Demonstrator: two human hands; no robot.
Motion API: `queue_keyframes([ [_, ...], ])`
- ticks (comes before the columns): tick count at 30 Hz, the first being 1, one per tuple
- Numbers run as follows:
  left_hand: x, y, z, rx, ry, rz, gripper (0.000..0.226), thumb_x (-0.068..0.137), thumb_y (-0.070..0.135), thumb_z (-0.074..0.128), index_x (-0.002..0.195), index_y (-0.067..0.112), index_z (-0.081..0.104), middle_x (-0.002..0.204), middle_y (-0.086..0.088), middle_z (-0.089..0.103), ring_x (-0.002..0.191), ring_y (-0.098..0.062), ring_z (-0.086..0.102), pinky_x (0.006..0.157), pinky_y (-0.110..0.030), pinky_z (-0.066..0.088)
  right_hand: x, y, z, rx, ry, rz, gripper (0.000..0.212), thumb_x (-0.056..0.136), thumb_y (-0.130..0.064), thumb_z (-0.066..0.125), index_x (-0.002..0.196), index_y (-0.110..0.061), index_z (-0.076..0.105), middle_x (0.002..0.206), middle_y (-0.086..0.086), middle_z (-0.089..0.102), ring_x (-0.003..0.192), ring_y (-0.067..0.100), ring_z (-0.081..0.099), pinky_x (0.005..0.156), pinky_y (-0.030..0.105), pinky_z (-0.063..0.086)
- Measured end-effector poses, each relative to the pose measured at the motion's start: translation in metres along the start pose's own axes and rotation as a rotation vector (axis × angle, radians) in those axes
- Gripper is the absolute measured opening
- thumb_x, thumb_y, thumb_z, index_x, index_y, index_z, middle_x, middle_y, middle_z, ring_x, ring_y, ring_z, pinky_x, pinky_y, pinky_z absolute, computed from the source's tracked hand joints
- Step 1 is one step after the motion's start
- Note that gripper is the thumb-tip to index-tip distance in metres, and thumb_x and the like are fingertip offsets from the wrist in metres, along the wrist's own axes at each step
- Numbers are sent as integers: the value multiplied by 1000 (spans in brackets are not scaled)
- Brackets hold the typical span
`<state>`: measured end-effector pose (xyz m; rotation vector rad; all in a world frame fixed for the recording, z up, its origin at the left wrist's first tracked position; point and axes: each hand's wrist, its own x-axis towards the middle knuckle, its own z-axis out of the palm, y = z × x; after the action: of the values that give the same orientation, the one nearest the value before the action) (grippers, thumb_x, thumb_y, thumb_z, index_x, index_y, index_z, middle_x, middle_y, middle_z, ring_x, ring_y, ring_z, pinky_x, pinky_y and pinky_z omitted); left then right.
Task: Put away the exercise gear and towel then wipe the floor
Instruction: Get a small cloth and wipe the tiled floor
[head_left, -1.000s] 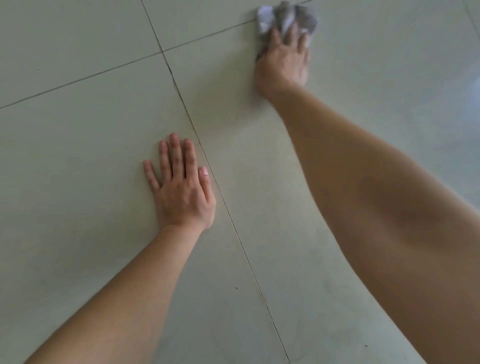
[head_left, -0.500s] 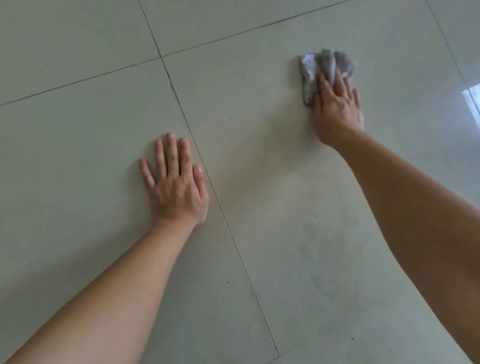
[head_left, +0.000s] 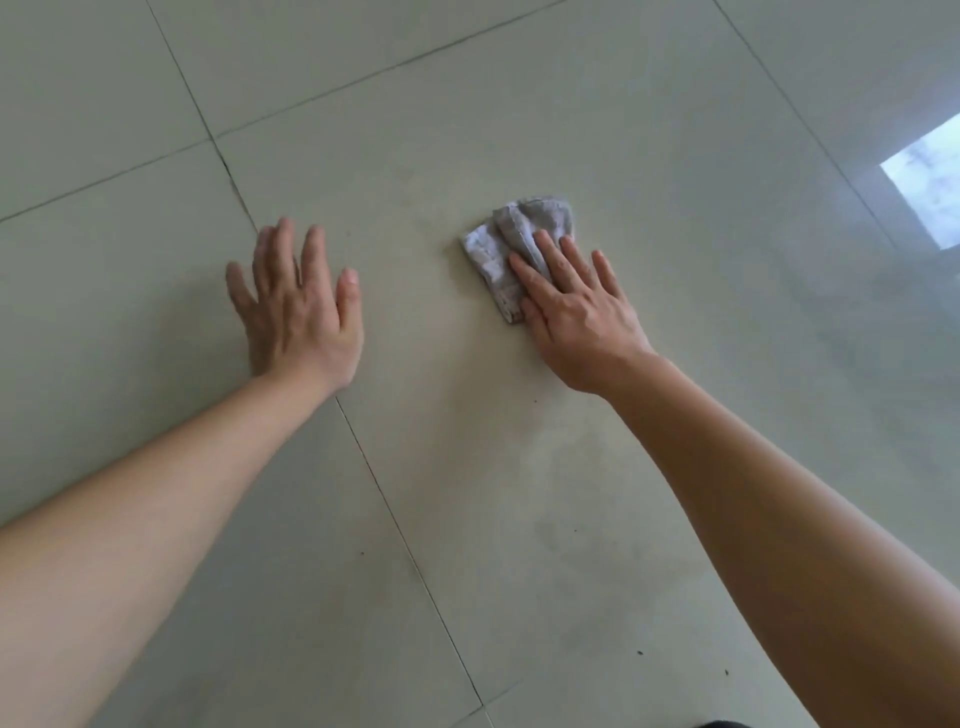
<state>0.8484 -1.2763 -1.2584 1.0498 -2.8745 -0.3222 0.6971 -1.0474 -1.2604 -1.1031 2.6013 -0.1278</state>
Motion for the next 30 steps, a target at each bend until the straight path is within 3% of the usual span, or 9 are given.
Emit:
queue_keyframes([
  [4,43,58,11,69,-117,128,63,103,47,20,157,17,6,165,-6,-9,152,-22,-7,120,-54,-3,1,53,-10,40,19,185,55,106,-45,18,160,-36,8,168,-3,-6,155,19,-6,125,41,-3],
  [12,74,80,44,148,-299,76,66,100,56,14,156,29,-8,163,-2,-20,150,-23,-18,116,-61,-9,90,84,-32,130,90,397,58,104,-40,24,160,-29,12,168,9,-4,154,32,-7,125,44,-1],
  [15,78,78,39,148,-378,66,68,100,57,15,155,29,-13,161,-1,-27,148,-23,-25,115,-61,-12,131,49,-35,117,83,288,57,105,-41,22,160,-30,12,168,10,-3,153,35,-8,125,44,-2],
  [18,77,79,38,142,-391,65,69,98,59,12,155,29,-14,160,0,-29,147,-22,-27,115,-61,-13,158,10,-38,100,33,42,55,106,-42,23,160,-33,13,168,7,-4,154,32,-9,124,42,-4],
  [22,77,78,35,156,-433,65,71,96,62,6,153,29,-19,158,-1,-34,145,-23,-31,115,-61,-13,186,30,-50,16,-17,-181,54,106,-46,22,159,-37,15,168,0,2,155,24,-2,125,44,-4],
  [24,77,78,34,159,-451,68,72,95,63,4,152,28,-23,157,-2,-37,144,-24,-33,115,-61,-14,208,67,-63,14,36,-63,54,105,-48,22,158,-38,16,168,-1,3,155,23,1,125,44,-2],
  [28,76,77,32,160,-471,70,75,90,66,-1,149,29,-28,155,-1,-40,143,-24,-37,115,-62,-14,253,123,-88,107,83,475,58,104,-43,23,160,-31,13,168,5,-2,155,29,-4,125,47,0],
  [30,78,78,31,162,-486,63,76,87,67,-4,149,30,-29,155,-1,-40,143,-23,-37,115,-62,-13,261,105,-90,102,76,486,60,104,-40,28,160,-28,11,168,10,-2,154,36,-4,125,48,2],
])
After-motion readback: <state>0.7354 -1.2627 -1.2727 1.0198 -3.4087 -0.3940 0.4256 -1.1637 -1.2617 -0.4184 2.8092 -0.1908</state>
